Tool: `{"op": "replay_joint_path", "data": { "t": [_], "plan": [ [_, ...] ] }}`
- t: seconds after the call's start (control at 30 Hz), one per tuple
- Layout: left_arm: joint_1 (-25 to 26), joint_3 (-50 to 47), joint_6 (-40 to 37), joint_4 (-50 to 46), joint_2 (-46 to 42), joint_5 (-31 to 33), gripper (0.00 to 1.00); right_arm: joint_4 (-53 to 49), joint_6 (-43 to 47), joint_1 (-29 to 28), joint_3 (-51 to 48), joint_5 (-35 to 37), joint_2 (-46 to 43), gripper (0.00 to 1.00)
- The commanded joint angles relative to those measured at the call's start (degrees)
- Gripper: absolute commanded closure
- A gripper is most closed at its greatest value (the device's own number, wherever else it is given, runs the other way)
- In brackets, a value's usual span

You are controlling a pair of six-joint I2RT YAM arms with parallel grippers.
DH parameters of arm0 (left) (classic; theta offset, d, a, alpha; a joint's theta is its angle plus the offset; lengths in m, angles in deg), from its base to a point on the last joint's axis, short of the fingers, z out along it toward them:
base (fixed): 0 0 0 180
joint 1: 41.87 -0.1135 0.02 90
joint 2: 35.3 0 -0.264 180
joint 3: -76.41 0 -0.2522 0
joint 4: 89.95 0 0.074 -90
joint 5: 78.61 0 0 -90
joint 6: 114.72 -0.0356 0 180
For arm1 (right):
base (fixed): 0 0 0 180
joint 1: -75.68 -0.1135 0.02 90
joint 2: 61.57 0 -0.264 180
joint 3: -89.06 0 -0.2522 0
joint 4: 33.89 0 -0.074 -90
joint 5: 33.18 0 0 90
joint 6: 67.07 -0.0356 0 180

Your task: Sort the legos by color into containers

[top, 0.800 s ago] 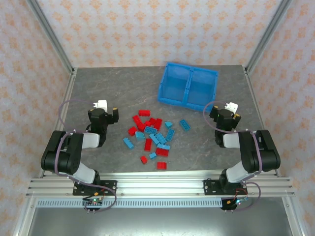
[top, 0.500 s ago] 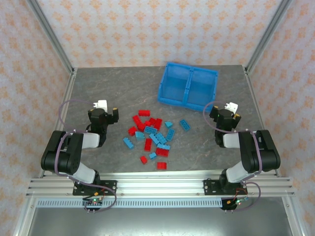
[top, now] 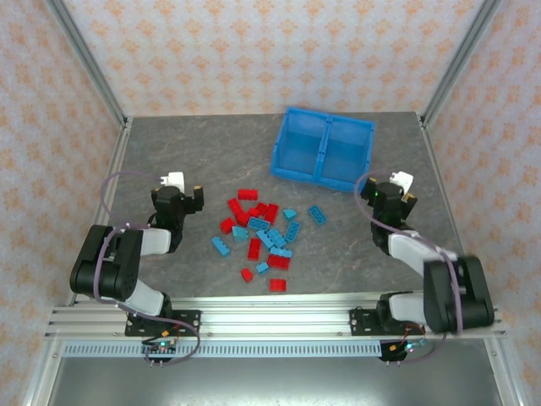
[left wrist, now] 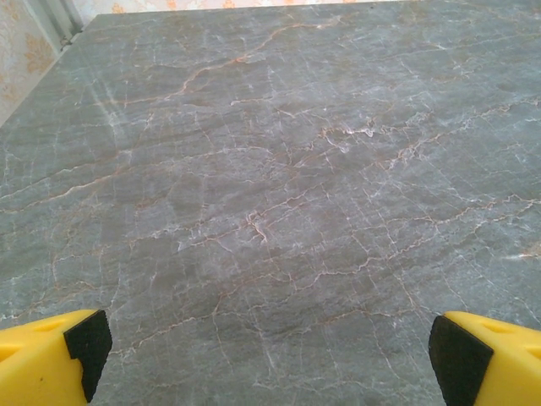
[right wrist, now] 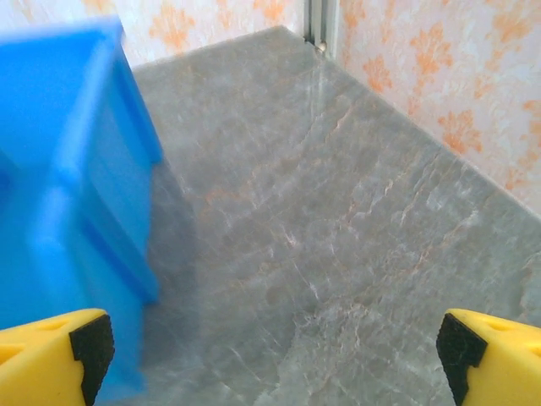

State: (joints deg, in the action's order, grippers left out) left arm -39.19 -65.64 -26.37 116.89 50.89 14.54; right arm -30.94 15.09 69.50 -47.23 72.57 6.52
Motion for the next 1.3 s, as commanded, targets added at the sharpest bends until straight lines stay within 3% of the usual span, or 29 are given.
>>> {"op": "replay_joint_path", "data": {
  "t": [0.0,0.13,0.27,0.37,0.47,0.6,0.7,0.77,0.87,1.0,1.13,1.27],
  "plan": [
    [1.26,2.26,-1.67,-5.90,-5.60,-0.44,0.00,-33.86,-14.70,-0.30,11.08,-5.28,-9.26,0.00],
    [6.36,9.55,-1.43,-32.31,-20.59,1.41,0.00,-47.72,-14.67,-1.34,15.61,-24.43,-11.93,0.04],
    [11.81,15.96,3.99,-45.58,-33.01,-3.95,0.00,-53.85,-14.99,-7.06,18.70,-33.52,-9.34,0.07],
    [17.11,21.33,5.11,-50.99,-37.65,-13.79,0.00,-57.02,-13.05,-15.59,21.93,-32.60,-5.38,0.08],
    [25.30,27.99,0.83,-58.39,-37.63,-20.33,0.00,-58.71,-10.63,-21.82,24.28,-27.99,0.08,0.07],
    [38.40,38.32,-13.14,-77.12,-32.71,-31.23,0.01,-58.03,-7.81,-24.54,26.68,-22.45,8.62,0.08],
    [48.52,40.74,-24.03,-85.97,-29.99,-31.50,0.01,-54.28,-4.86,-24.68,27.65,-20.92,13.14,0.08],
    [51.73,40.62,-28.46,-87.97,-28.89,-30.59,0.01,-53.88,-2.98,-24.68,29.71,-20.71,17.46,0.09],
    [52.34,39.14,-32.63,-86.68,-27.94,-29.41,0.01,-52.85,-1.41,-24.70,32.69,-21.85,24.31,0.11],
    [52.30,31.39,-34.98,-75.82,-30.09,-22.69,0.01,-50.99,-0.15,-24.73,34.60,-19.90,30.34,0.17],
    [52.39,28.76,-35.49,-75.84,-31.45,-19.00,0.01,-50.76,1.22,-24.72,35.79,-20.18,34.02,0.32],
    [52.42,24.03,-35.68,-72.31,-34.45,-20.30,0.01,-50.23,0.67,-24.72,34.95,-20.49,35.23,0.50]
  ]
}}
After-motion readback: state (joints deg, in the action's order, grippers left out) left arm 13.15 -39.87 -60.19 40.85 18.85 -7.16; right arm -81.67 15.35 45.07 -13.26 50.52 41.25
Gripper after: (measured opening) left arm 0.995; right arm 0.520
